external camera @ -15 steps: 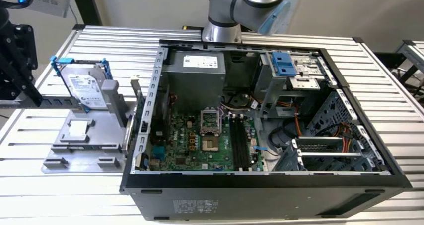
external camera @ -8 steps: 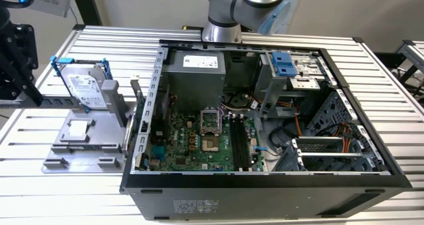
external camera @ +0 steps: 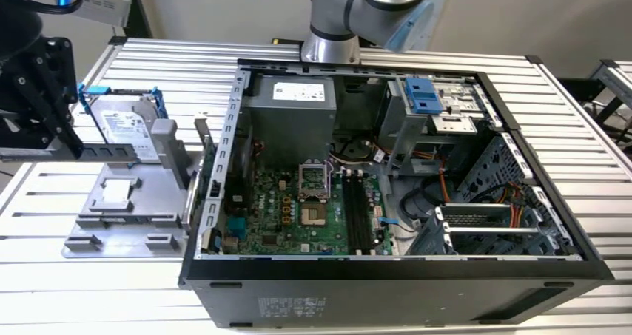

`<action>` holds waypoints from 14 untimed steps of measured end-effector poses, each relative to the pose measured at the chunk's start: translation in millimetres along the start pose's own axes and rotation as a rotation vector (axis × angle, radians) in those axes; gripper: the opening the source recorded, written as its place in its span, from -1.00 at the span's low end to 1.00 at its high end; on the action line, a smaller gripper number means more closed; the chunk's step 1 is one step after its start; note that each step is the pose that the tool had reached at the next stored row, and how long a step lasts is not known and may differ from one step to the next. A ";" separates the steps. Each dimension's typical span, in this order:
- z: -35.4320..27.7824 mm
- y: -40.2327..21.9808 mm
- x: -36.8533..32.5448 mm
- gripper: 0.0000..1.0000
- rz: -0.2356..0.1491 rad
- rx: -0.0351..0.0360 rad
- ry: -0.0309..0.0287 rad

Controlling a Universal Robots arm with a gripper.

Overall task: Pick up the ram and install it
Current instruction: 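Pick up the ram and move it above insertion slot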

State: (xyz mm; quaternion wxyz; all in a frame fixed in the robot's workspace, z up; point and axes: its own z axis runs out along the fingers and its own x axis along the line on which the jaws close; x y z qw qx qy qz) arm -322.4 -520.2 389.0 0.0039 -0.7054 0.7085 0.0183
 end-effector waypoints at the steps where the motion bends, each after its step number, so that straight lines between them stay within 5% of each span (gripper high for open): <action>1: -0.1 -3.3 0.0 -1.00 0.000 0.0000 0.0000; 14: -1.0 -50.6 -0.3 -1.00 0.000 0.0000 0.0000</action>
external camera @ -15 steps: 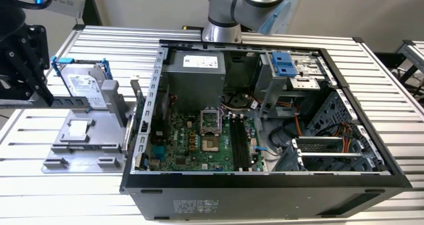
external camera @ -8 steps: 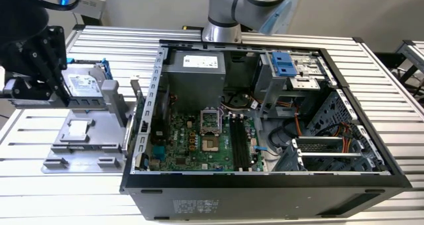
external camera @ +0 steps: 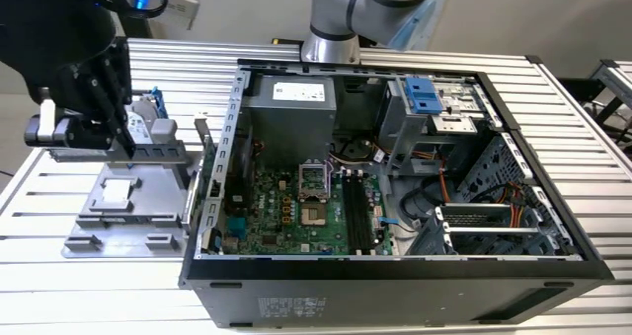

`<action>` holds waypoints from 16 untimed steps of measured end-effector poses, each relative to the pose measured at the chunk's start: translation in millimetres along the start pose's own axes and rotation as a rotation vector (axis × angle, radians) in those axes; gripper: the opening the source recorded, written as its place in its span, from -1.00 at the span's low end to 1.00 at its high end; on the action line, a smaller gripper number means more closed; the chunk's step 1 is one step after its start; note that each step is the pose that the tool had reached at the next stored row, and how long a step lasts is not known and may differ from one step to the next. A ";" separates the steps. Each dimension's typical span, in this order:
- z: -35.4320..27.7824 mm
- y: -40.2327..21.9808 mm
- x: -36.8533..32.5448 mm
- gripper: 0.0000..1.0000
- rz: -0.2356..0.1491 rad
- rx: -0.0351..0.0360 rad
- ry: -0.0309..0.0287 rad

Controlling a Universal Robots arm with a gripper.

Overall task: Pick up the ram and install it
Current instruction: 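Pick up the ram and move it above insertion slot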

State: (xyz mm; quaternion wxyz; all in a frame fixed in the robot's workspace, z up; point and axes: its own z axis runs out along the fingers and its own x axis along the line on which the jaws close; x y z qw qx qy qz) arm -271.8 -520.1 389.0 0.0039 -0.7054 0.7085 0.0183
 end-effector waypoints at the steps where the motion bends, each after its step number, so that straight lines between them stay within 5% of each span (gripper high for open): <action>1: -0.1 -3.8 0.0 -1.00 0.000 0.0000 0.0000; 16: -1.3 -62.7 -0.3 -1.00 0.000 0.0000 0.0000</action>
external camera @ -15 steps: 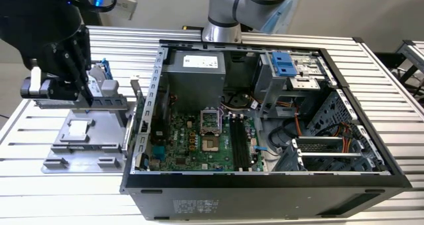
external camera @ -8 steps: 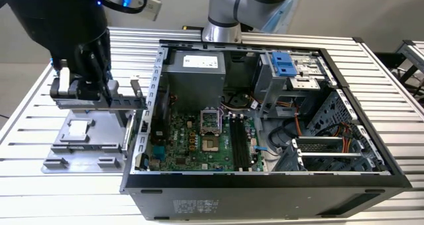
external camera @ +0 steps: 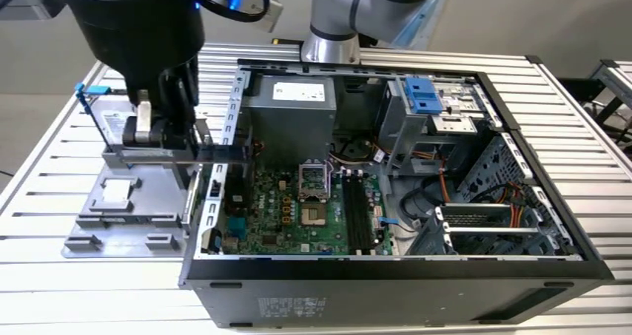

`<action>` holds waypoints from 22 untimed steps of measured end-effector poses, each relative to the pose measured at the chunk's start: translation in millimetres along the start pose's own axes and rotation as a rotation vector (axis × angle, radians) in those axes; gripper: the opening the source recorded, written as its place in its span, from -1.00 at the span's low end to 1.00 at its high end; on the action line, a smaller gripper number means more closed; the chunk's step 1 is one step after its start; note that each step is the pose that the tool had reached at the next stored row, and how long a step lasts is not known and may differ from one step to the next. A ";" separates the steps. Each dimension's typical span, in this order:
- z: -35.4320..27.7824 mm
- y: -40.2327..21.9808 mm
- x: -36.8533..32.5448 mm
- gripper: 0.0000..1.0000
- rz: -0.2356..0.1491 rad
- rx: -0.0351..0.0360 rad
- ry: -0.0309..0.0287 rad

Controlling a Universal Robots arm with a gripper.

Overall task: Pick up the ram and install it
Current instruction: 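Pick up the ram and move it above insertion slot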

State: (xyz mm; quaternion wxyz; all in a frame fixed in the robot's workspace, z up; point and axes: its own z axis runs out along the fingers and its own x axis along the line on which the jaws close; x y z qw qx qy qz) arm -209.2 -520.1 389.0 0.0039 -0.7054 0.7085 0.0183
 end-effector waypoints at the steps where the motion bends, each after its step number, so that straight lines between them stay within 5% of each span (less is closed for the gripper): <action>1: 0.0 -4.1 0.0 -1.00 0.000 0.0001 -0.0001; 15: -1.1 -53.2 -0.2 -1.00 0.000 0.0000 0.0000; 22: -1.5 -72.1 -0.4 -1.00 0.000 0.0000 0.0000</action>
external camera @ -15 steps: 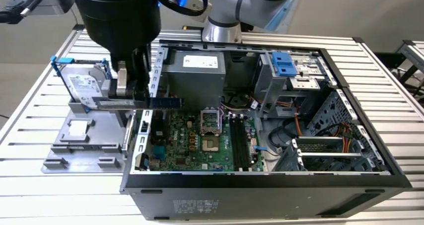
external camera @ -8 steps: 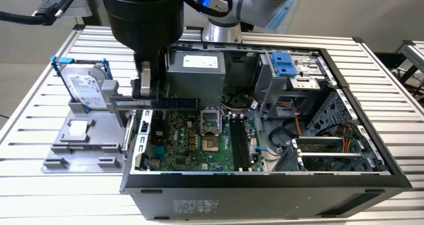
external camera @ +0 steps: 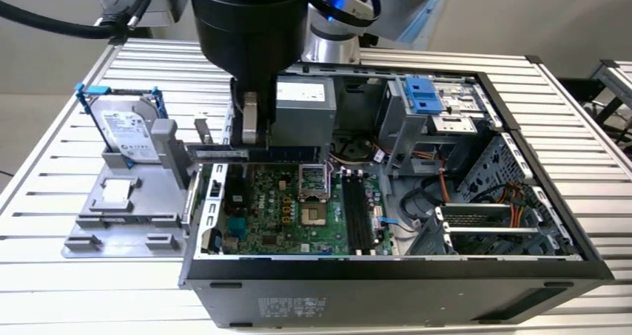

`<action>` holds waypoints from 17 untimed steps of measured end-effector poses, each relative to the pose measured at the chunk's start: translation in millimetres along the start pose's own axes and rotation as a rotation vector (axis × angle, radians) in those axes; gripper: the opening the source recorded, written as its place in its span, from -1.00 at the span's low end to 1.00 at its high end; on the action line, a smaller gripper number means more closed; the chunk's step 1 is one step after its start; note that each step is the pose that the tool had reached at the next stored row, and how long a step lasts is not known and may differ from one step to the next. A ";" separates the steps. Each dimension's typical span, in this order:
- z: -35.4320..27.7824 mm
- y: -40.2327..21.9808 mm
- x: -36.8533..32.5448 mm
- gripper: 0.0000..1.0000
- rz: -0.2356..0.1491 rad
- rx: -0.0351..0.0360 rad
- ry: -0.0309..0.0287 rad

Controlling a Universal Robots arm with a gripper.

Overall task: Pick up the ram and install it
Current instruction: 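Pick up the ram and move it above insertion slot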

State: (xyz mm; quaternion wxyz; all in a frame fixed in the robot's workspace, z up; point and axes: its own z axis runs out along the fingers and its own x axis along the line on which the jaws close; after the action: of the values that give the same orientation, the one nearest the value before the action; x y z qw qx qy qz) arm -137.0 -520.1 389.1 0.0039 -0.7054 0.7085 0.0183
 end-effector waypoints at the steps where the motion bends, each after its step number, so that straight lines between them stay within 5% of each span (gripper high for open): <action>1: 0.0 -2.9 0.0 -1.00 0.000 0.0000 0.0000; 17: -1.3 -62.3 -0.3 -1.00 0.000 -0.0005 0.0002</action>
State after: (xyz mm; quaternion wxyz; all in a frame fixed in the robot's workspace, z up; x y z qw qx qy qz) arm -74.7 -520.0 389.0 0.0037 -0.7054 0.7085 0.0184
